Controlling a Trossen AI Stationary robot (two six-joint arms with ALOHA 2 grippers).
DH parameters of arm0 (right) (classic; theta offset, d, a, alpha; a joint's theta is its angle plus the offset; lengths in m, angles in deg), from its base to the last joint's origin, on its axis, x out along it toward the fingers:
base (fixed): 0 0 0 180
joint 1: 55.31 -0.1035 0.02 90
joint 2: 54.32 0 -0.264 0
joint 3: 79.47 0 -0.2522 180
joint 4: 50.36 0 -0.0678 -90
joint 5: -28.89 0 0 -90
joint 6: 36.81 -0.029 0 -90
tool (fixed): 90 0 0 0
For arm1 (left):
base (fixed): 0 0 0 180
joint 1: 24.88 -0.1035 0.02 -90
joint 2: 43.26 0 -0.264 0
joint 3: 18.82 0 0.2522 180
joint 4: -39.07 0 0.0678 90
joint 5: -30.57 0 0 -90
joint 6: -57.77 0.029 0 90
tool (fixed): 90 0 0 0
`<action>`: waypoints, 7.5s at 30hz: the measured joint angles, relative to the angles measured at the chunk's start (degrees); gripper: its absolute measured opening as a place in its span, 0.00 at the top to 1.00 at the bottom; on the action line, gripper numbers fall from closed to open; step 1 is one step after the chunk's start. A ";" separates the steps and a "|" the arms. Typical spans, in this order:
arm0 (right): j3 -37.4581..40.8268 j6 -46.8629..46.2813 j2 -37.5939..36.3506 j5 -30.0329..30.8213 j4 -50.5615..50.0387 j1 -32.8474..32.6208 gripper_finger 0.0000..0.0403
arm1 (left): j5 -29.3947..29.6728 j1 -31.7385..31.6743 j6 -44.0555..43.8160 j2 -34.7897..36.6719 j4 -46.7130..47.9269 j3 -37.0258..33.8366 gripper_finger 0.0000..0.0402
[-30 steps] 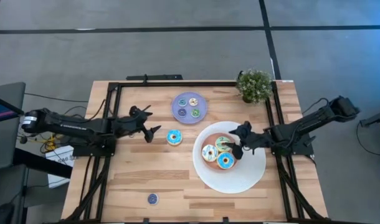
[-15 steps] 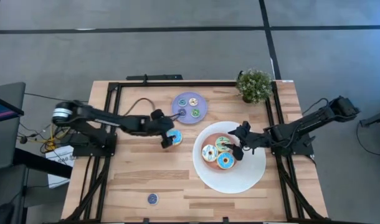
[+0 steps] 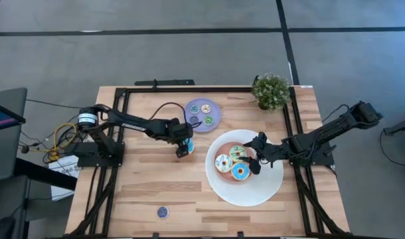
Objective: Pick & Place donuts
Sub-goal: Put the big light blue donut on the orange plate, then put the small dark blue donut on the violet plate
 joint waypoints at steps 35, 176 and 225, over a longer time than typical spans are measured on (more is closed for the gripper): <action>-0.05 0.10 0.00 -0.02 -0.02 0.00 0.23 | -2.62 1.49 0.06 0.27 3.09 9.74 0.62; 19.69 27.59 -54.51 -25.71 1.86 21.20 1.00 | 10.84 10.59 -15.04 49.45 -4.84 -20.10 1.00; 13.57 28.51 -58.71 -30.05 -20.70 21.88 1.00 | 12.88 10.57 -13.29 49.45 -4.54 -20.10 1.00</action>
